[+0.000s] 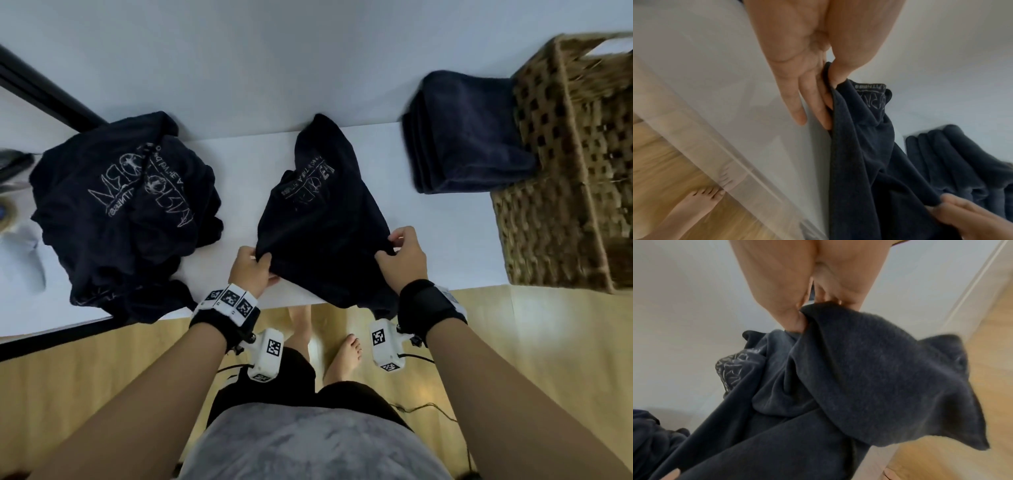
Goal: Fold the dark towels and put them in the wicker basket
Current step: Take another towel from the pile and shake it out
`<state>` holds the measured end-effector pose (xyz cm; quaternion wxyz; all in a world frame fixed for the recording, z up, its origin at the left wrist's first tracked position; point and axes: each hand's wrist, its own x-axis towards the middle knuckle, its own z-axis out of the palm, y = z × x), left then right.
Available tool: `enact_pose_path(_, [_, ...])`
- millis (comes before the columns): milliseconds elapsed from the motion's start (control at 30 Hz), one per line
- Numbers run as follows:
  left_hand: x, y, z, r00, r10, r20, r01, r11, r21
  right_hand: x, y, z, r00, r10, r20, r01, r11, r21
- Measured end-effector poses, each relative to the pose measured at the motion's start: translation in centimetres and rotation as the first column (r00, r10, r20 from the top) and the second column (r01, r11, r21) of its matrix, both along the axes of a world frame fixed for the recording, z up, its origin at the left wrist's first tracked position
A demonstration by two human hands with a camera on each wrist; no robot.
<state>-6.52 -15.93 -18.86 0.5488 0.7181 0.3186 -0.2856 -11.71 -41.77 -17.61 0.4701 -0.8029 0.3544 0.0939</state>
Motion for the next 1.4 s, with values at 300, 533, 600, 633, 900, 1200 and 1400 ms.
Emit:
enact_pose_path(300, [-2.3, 1.8, 2.8, 0.954, 0.224, 0.198, -0.243, 0.967, 0.073, -5.7, -2.4, 1.2, 0.991, 0.114, 0.075, -0.111, 0.993, -0.046])
enact_pose_path(533, [-1.5, 4.5, 4.8, 0.913, -0.234, 0.334, 0.017, 0.839, 0.543, -5.6, -3.8, 1.8, 0.993, 0.092, 0.071, -0.086, 0.993, -0.082])
enact_pose_path(600, [-1.0, 4.9, 4.9, 0.905, -0.272, 0.327, 0.050, 0.831, 0.553, -5.0, -3.7, 1.8, 0.990, 0.140, 0.029, -0.137, 0.987, -0.081])
enact_pose_path(633, [-0.8, 5.0, 4.9, 0.908, -0.283, 0.309, 0.075, 0.835, 0.545, -4.8, -3.6, 1.7, 0.983, 0.181, -0.016, -0.182, 0.980, -0.076])
enact_pose_path(900, [-0.5, 3.8, 2.0, 0.925, -0.381, -0.003, 0.319, 0.769, 0.554, -3.2, -2.4, -0.1, 0.871, 0.368, -0.325, -0.380, 0.924, 0.029])
enact_pose_path(1200, [1.5, 3.4, 0.7, 0.936, -0.336, -0.110, 0.342, 0.783, 0.519, 3.2, 1.9, -1.8, 0.846, 0.524, -0.095, -0.531, 0.818, -0.221])
enact_pose_path(1400, [3.3, 4.2, 0.4, 0.890, -0.426, -0.163, 0.441, 0.711, 0.548, 8.3, 4.8, -3.3, 0.685, 0.693, -0.224, -0.728, 0.650, -0.216])
